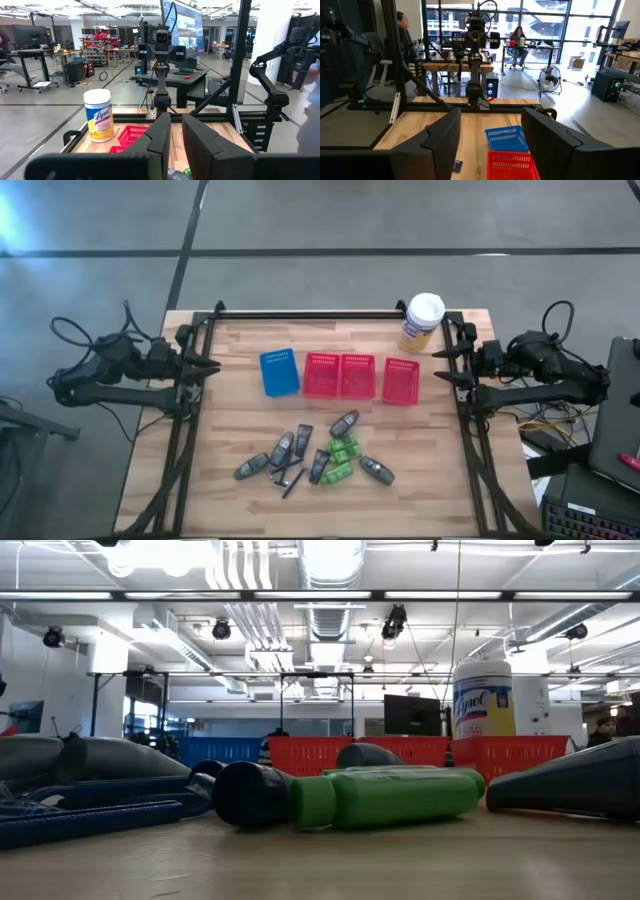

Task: Pick & Place Travel size toiletries

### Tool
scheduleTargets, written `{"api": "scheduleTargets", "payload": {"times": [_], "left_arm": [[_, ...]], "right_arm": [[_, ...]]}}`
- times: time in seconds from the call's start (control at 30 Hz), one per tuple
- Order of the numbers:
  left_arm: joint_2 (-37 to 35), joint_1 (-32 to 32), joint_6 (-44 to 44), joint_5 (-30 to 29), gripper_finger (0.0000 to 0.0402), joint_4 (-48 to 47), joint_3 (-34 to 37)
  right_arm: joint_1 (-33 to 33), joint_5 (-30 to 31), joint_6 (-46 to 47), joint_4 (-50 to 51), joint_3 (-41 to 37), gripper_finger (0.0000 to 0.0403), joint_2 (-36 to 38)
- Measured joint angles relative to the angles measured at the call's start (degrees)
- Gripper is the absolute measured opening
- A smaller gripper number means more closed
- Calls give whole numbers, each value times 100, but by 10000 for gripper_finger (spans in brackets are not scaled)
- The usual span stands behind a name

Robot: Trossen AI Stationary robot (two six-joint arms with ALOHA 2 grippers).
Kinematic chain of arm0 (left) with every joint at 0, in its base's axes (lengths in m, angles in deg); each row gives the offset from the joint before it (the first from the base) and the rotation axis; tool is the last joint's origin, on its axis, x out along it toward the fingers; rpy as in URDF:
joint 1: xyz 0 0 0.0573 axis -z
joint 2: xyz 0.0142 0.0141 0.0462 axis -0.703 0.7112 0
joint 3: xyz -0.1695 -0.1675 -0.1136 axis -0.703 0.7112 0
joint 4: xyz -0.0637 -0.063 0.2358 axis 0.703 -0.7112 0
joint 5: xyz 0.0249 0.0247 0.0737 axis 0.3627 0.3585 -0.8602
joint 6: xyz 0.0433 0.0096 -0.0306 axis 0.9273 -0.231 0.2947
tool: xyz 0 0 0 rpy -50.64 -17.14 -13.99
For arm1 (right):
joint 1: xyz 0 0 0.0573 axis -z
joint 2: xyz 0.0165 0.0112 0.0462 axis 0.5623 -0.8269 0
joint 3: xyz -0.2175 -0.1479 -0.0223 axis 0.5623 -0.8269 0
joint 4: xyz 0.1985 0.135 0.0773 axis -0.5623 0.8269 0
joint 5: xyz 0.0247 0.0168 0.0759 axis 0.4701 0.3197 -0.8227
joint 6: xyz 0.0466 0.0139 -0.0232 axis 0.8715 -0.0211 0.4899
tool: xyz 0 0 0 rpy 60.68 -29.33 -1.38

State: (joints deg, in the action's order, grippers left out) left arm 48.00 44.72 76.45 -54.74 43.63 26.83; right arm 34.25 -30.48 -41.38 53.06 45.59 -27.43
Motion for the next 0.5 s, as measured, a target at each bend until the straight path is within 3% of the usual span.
{"api": "scheduleTargets", "payload": {"times": [0.23, 0.3, 0.4, 0.5], "left_arm": [[0, -2, 0, 0, 54, 0, 0], [0, -2, 0, -1, 56, 0, -1], [0, -2, 0, -1, 57, 0, 0], [0, -2, 0, 1, 57, 0, 0]], "right_arm": [[-1, 0, 59, -93, 0, 215, -13], [-2, -54, 778, -105, 0, 217, -42], [-2, -107, 2865, -172, 0, 215, -101], [0, -1, 3607, -174, 0, 211, -174]]}}
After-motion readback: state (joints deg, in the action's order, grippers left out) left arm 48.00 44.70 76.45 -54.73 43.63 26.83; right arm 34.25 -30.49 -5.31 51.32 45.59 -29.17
